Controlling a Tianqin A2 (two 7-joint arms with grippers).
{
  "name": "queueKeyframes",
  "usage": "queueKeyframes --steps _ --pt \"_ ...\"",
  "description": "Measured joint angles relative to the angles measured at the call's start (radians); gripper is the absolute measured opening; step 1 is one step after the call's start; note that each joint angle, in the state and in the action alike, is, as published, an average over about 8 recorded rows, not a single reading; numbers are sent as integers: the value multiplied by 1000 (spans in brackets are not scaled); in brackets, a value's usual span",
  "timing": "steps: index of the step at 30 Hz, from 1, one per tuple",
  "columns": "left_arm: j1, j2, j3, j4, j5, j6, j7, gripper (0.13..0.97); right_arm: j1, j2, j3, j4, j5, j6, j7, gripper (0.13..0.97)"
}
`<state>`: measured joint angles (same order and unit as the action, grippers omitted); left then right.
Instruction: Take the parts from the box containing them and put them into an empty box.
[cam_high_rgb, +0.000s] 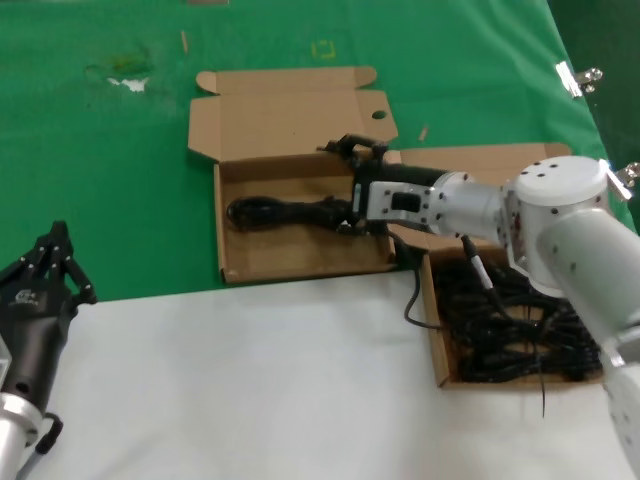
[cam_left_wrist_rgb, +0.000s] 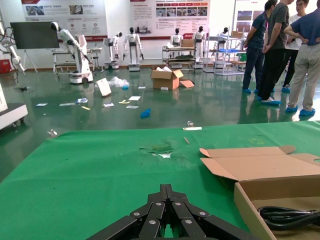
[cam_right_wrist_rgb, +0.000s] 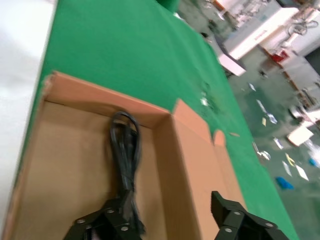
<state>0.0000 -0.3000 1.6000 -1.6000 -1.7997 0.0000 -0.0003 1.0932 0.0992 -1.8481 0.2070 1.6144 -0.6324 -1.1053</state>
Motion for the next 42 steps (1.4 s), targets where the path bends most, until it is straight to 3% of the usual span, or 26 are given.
queueKeyframes --steps 10,14,18,26,30,42 --pt "0 0 0 0 0 0 0 140 -175 135 -52 413 -70 33 371 673" --pt "0 0 0 0 0 0 0 140 -228 177 -59 527 -86 46 469 770" --pt "0 0 0 0 0 0 0 140 -247 193 -60 568 -91 52 504 770" --pt "0 0 0 0 0 0 0 165 -284 194 -48 606 -80 76 532 898" --pt "0 0 0 0 0 0 0 179 -320 195 -35 641 -68 101 557 921" --pt "0 0 0 0 0 0 0 350 -452 196 13 769 -25 191 650 964"
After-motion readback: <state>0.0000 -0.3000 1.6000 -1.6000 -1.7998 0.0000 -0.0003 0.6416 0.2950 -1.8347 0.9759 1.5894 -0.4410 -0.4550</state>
